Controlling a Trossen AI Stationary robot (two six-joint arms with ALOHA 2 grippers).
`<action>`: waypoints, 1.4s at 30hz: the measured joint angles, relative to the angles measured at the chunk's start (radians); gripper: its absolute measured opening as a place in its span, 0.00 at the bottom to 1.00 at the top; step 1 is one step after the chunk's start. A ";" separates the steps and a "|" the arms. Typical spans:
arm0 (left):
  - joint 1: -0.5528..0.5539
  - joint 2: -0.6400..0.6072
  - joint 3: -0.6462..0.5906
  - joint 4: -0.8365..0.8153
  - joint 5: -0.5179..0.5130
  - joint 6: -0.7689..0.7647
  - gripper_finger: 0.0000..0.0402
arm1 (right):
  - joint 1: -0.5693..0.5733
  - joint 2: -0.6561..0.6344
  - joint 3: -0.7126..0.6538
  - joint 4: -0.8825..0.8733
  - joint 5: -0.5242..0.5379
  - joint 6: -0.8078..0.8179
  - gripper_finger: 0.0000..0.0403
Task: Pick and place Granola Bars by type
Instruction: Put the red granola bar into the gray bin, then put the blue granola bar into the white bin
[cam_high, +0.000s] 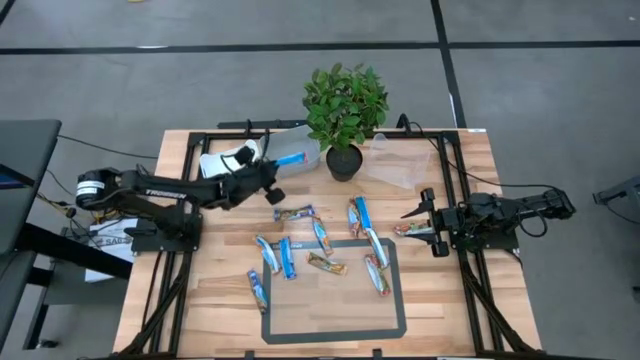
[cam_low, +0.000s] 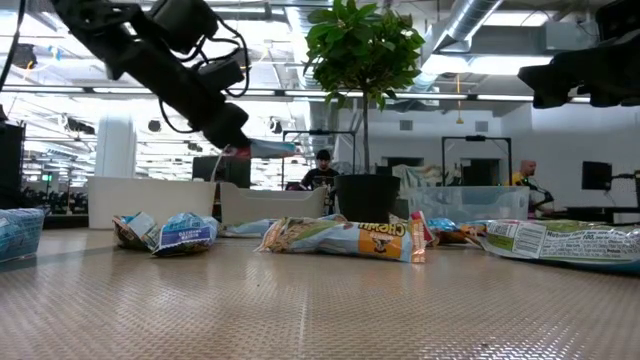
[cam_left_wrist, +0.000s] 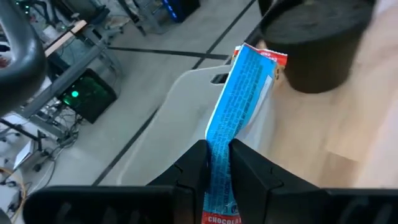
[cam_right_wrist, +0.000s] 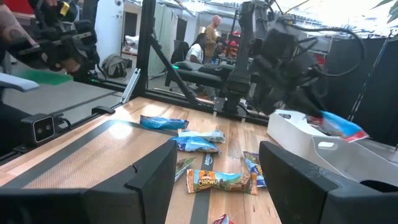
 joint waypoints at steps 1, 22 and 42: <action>0.017 0.004 0.008 -0.007 0.016 0.010 0.15 | 0.000 0.000 0.000 0.000 0.000 0.000 0.56; 0.213 0.214 0.118 0.081 0.111 0.223 0.19 | 0.000 0.000 0.000 0.000 0.000 0.000 0.56; 0.059 0.170 0.189 -0.095 0.204 0.175 0.35 | 0.000 0.000 0.000 0.000 0.000 0.000 0.56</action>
